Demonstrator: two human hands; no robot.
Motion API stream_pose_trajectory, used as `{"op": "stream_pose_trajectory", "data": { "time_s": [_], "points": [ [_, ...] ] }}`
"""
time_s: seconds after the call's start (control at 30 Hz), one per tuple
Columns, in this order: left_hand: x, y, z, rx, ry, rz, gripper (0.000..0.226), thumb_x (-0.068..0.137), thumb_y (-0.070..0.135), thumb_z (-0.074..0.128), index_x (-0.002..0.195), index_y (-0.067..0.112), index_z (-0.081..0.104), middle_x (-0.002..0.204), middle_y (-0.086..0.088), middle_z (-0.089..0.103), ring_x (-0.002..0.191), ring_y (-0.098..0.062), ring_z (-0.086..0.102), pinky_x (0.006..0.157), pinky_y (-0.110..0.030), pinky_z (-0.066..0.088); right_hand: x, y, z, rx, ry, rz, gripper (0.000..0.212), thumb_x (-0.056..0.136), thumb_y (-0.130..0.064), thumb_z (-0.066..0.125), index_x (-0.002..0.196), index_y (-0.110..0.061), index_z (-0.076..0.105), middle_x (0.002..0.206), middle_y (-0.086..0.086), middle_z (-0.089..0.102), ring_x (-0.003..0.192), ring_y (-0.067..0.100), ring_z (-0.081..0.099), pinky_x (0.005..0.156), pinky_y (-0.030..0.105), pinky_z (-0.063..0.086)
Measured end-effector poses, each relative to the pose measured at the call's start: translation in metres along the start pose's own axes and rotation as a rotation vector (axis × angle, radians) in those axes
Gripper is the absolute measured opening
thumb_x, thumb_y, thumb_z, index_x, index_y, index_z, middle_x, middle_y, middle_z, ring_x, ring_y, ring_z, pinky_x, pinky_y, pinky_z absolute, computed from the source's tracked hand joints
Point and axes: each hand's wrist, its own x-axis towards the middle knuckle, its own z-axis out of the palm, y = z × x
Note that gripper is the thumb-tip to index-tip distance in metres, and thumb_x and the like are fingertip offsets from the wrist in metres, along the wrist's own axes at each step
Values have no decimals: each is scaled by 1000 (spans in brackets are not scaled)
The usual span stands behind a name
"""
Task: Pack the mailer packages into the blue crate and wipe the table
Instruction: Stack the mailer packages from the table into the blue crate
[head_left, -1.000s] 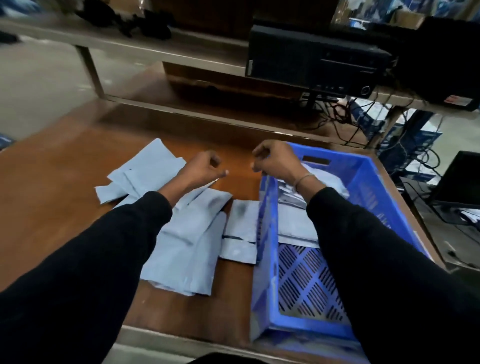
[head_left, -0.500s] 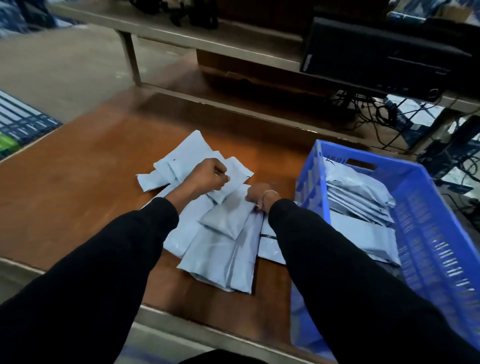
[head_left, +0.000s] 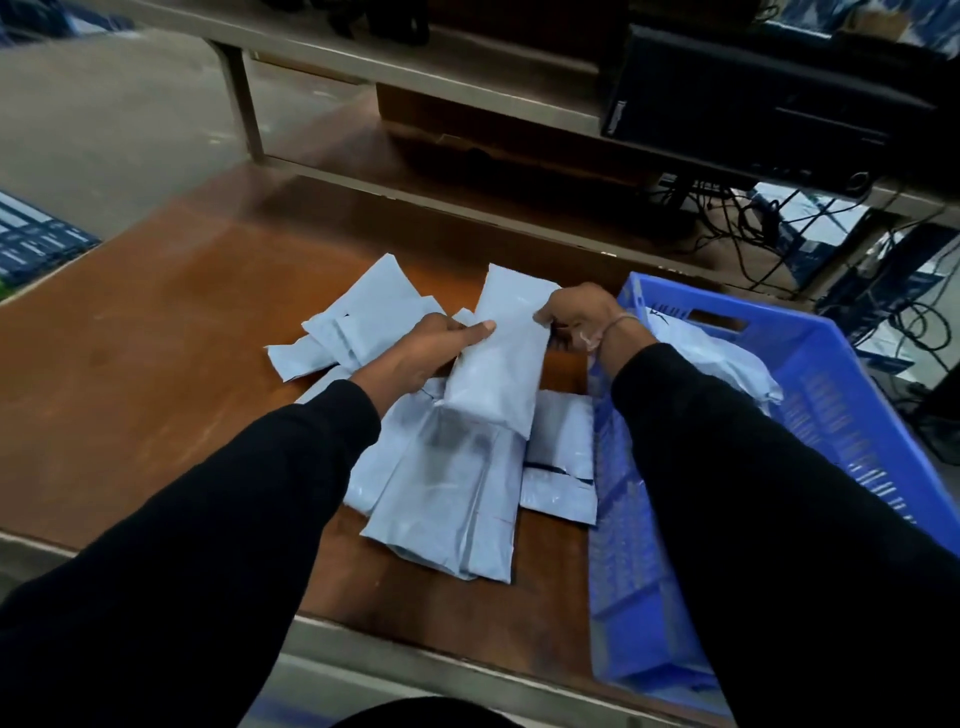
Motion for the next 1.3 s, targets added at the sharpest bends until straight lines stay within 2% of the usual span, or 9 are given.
{"op": "stream_pose_trajectory", "data": {
  "time_s": [0.13,0.23,0.4,0.53,0.6,0.77,1.0,1.13,1.3],
  "points": [
    [-2,8,-11,15,79,8,38,92,36,75,121,16,60,108,-3,68,94,-22,67,68,-30,56,2,20,12,19,-45,12,18,94,7,49,77,0,53,63,15,57,34,17,57,32,17,40],
    [-2,7,-30,62,283,73,40,96,31,70,129,16,53,122,-4,62,103,-23,63,85,-38,55,7,43,30,153,-70,109,18,99,-6,41,86,-4,53,71,14,60,58,23,62,43,28,52],
    [-10,2,-59,27,380,66,41,99,31,65,135,19,48,122,0,58,107,-22,61,86,-36,52,17,71,77,114,-98,165,20,96,-6,53,78,-16,51,68,3,47,52,15,45,44,24,42],
    [-18,-10,-75,29,364,48,48,98,33,68,139,21,49,129,-1,60,112,-25,63,95,-45,56,28,80,112,221,-109,123,24,92,-10,67,114,-2,62,111,14,65,96,28,61,85,38,59],
    [-23,-15,-79,34,363,38,48,97,35,69,138,21,49,130,-2,61,111,-26,65,96,-50,57,31,81,122,201,-109,116,34,91,-11,69,122,1,61,117,13,66,98,26,61,76,35,59],
    [-31,-24,-84,12,354,35,48,95,37,70,135,20,50,129,-4,64,109,-27,67,96,-52,57,43,82,120,153,-145,129,12,92,-13,69,93,-4,61,114,17,68,103,32,66,94,45,55],
    [-21,-20,-77,19,364,32,45,101,35,62,140,21,44,128,-1,58,110,-24,62,90,-42,56,48,70,69,70,-78,42,27,91,-11,61,118,-9,60,119,2,58,102,22,60,90,41,54],
    [-13,-16,-66,58,416,40,41,104,32,57,142,22,44,124,0,55,109,-21,58,89,-39,53,8,35,33,-70,147,-100,22,91,-9,55,107,-21,45,101,4,50,75,16,51,55,25,46],
    [-12,-7,-46,8,395,44,28,107,25,51,134,18,47,120,1,55,109,-20,56,89,-36,49,-21,-5,-9,-105,316,-332,45,81,-6,67,121,-14,48,108,5,56,94,23,59,73,33,52]
  ]
}}
